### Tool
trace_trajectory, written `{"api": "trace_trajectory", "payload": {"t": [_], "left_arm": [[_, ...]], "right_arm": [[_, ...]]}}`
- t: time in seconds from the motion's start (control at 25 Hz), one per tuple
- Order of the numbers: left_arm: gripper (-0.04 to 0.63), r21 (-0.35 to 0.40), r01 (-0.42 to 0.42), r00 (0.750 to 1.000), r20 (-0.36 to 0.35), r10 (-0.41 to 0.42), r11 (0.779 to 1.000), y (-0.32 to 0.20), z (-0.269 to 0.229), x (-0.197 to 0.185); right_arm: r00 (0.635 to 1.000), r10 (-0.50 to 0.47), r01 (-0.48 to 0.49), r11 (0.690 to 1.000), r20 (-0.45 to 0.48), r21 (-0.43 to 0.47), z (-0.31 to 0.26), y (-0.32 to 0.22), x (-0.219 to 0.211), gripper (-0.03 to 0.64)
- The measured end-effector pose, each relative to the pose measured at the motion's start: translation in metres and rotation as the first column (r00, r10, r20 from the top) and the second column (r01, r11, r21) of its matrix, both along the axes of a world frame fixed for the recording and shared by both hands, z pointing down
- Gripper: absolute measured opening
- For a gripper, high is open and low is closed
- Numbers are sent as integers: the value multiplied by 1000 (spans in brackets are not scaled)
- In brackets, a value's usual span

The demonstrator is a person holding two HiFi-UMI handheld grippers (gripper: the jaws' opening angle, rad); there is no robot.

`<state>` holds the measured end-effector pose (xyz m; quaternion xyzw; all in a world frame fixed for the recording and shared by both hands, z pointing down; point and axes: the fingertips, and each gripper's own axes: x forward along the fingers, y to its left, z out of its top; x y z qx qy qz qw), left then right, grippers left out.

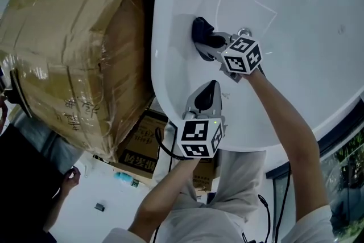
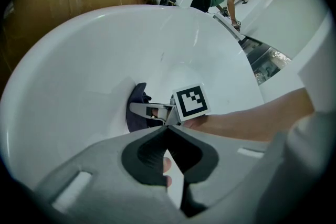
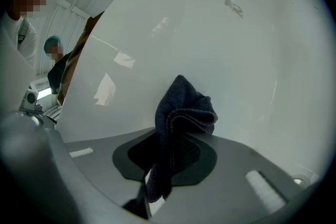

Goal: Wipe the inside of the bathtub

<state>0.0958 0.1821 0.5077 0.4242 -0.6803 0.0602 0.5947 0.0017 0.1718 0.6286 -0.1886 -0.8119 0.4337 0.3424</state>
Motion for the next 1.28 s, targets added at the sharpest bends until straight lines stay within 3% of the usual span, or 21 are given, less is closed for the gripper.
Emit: {"api": "trace_trajectory", "payload": {"t": [0.92, 1.28], "left_arm": [[-2, 18, -56, 998, 13, 56, 998, 13, -69, -6], [-2, 29, -98, 994, 46, 97, 995, 17, -107, -24]], "right_arm": [[997, -1, 7, 996, 73, -86, -98, 26, -4, 54], [997, -8, 16, 995, 80, -102, -136, 33, -7, 54]]}}
